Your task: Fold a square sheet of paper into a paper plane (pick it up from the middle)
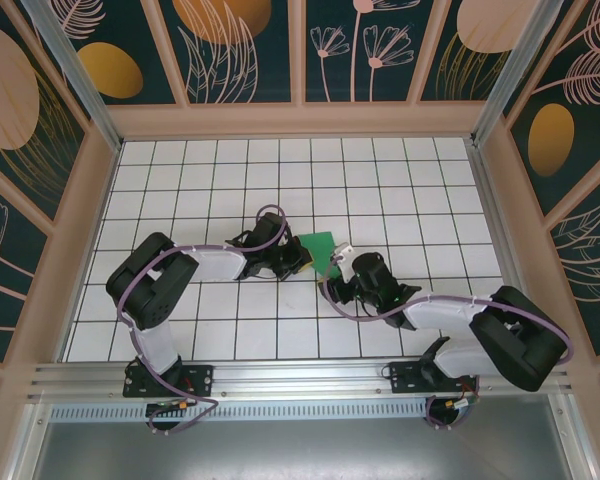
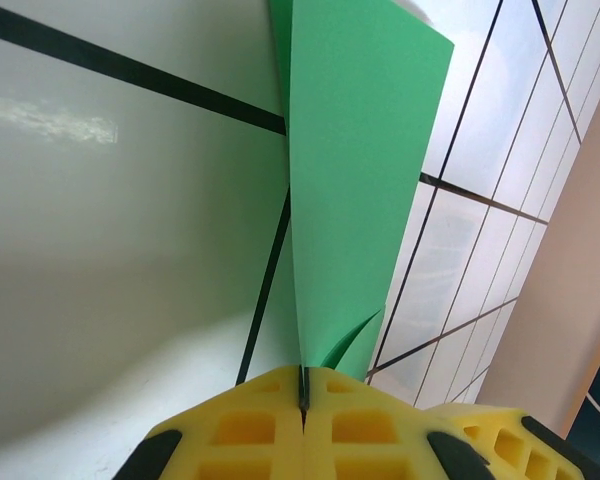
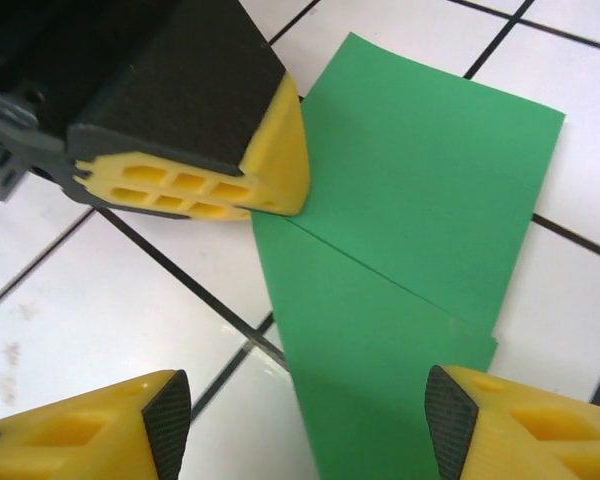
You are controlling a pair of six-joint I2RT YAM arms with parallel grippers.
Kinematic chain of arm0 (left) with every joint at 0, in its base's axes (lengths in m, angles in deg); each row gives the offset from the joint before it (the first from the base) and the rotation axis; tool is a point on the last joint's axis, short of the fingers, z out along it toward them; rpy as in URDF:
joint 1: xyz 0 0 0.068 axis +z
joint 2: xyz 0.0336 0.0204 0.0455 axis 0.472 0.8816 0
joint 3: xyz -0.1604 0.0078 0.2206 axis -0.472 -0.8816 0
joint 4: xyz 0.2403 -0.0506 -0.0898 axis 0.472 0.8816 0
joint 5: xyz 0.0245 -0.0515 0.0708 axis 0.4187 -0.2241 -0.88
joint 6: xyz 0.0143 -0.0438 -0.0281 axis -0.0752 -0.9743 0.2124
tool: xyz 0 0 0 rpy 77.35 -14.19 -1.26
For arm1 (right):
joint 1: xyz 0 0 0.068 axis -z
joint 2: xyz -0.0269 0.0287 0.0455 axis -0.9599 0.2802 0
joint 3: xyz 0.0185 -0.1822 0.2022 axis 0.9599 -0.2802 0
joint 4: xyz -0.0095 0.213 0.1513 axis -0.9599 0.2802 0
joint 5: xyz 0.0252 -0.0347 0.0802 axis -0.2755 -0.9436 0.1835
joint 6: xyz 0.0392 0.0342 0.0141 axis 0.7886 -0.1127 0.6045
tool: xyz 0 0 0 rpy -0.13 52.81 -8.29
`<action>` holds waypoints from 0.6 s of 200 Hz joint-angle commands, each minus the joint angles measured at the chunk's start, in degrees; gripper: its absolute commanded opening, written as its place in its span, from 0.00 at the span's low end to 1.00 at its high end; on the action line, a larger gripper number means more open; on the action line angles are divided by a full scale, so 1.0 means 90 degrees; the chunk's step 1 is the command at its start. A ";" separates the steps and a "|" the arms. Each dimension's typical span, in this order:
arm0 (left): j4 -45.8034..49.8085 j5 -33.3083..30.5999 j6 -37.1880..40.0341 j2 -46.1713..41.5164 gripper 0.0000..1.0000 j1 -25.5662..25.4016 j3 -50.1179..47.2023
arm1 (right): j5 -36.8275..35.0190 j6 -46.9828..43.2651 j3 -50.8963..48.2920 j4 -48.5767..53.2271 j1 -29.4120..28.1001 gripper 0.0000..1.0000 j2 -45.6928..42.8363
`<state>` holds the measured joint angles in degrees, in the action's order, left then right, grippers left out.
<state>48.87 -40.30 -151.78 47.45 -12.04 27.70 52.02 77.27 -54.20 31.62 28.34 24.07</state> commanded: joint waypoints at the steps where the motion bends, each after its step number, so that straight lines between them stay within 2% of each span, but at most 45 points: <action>1: 0.0293 -0.0057 -0.0077 -0.0172 0.03 -0.0042 0.0274 | -0.0610 -0.0536 0.0013 -0.0517 -0.0165 0.66 0.0153; 73: 0.0628 -0.0119 -0.0061 -0.0206 0.03 -0.0034 0.0405 | -0.1005 -0.1057 0.0615 -0.1002 -0.0398 0.58 0.1410; 96: 0.0693 -0.0139 -0.0036 -0.0221 0.03 -0.0039 0.0430 | -0.1120 -0.1186 0.0632 -0.1244 -0.0426 0.44 0.1710; 120: 0.0830 -0.0168 0.0021 -0.0235 0.04 -0.0037 0.0493 | -0.1110 -0.1327 0.0441 -0.1686 -0.0422 0.36 0.1725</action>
<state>53.79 -41.11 -151.74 47.30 -12.04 30.28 43.30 67.37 -49.59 22.75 24.95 39.26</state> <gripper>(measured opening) 0.070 0.392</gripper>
